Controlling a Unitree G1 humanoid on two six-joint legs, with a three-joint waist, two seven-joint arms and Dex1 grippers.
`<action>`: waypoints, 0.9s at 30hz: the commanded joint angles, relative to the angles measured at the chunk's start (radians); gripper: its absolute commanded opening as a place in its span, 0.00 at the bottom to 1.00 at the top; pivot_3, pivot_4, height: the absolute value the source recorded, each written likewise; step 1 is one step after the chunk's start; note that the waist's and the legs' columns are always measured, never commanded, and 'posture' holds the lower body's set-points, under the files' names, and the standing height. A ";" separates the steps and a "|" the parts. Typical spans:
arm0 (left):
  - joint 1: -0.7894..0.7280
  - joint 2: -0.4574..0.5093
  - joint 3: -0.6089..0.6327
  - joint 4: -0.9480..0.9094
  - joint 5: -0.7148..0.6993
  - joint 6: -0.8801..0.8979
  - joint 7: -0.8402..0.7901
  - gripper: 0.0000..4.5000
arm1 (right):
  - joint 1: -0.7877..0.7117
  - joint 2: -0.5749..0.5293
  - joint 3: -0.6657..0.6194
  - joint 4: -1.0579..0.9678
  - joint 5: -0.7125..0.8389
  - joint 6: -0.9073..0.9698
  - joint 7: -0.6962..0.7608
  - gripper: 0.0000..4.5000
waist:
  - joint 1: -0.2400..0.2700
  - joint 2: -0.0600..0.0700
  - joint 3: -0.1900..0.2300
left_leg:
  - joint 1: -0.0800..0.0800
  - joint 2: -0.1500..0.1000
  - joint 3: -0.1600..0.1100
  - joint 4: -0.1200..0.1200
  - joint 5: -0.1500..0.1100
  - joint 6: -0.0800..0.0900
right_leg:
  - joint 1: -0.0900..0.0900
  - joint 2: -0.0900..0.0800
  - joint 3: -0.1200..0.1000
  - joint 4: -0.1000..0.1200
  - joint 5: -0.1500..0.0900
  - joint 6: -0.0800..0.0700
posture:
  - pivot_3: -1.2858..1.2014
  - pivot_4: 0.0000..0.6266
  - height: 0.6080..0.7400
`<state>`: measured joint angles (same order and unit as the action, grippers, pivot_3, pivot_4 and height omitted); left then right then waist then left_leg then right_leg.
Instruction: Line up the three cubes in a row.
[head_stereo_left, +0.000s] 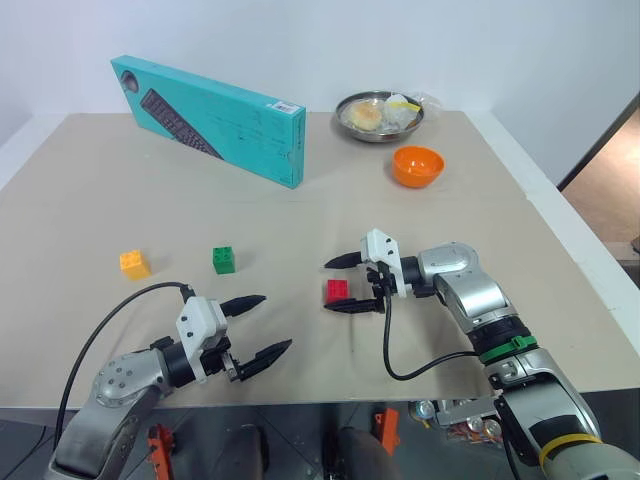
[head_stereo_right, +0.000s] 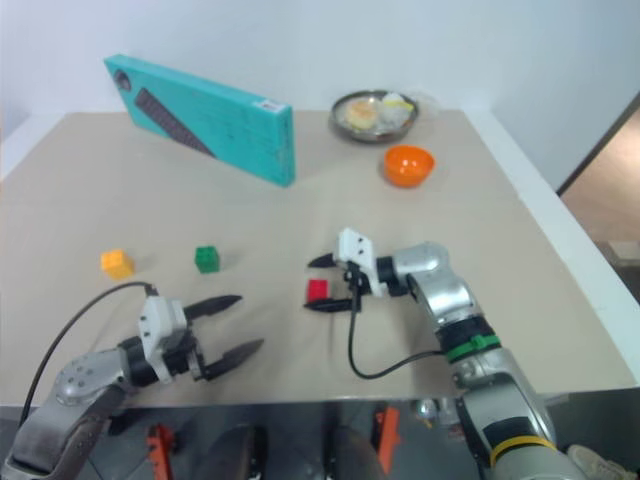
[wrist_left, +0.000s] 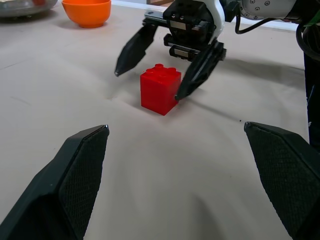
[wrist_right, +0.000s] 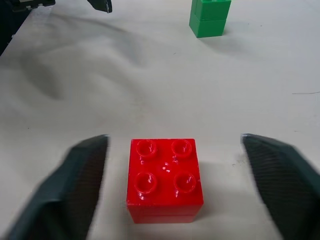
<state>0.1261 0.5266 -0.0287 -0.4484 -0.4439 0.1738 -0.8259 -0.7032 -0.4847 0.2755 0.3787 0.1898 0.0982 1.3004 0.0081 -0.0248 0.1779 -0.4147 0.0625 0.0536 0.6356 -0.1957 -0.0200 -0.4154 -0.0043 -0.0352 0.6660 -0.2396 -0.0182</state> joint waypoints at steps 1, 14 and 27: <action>0.000 0.001 0.016 -0.008 0.003 -0.023 0.001 1.00 | 0.005 -0.009 -0.050 -0.090 0.036 0.023 -0.012 0.99 | 0.000 0.000 0.000 | 0.000 0.000 0.000 0.000 0.000 0.000 | 0.000 0.000 0.000 0.000 0.000 0.000 | 0.52 0.24 1.00; -0.070 -0.180 0.231 -0.002 0.070 0.063 0.460 1.00 | 0.128 0.007 -0.166 -0.493 0.145 0.205 -0.246 0.99 | 0.000 -0.001 0.000 | -0.002 0.001 -0.001 0.000 0.000 0.000 | -0.003 -0.001 0.002 0.001 0.001 0.001 | 0.52 0.24 1.00; -0.238 -0.290 0.164 0.115 0.148 0.221 0.645 1.00 | 0.119 0.010 -0.141 -0.482 0.126 0.178 -0.286 0.99 | -0.001 -0.002 0.000 | -0.003 -0.001 0.000 0.001 0.000 0.000 | -0.003 0.001 0.004 0.001 0.003 0.003 | 0.52 0.24 1.00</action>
<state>-0.1006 0.2398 0.1455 -0.3236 -0.3114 0.3867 -0.1951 -0.5583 -0.4802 0.1438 -0.0917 0.3104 0.2960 1.0182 0.0072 -0.0268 0.1776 -0.4173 0.0622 0.0536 0.6370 -0.1956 -0.0202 -0.4186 -0.0032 -0.0309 0.6666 -0.2370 -0.0150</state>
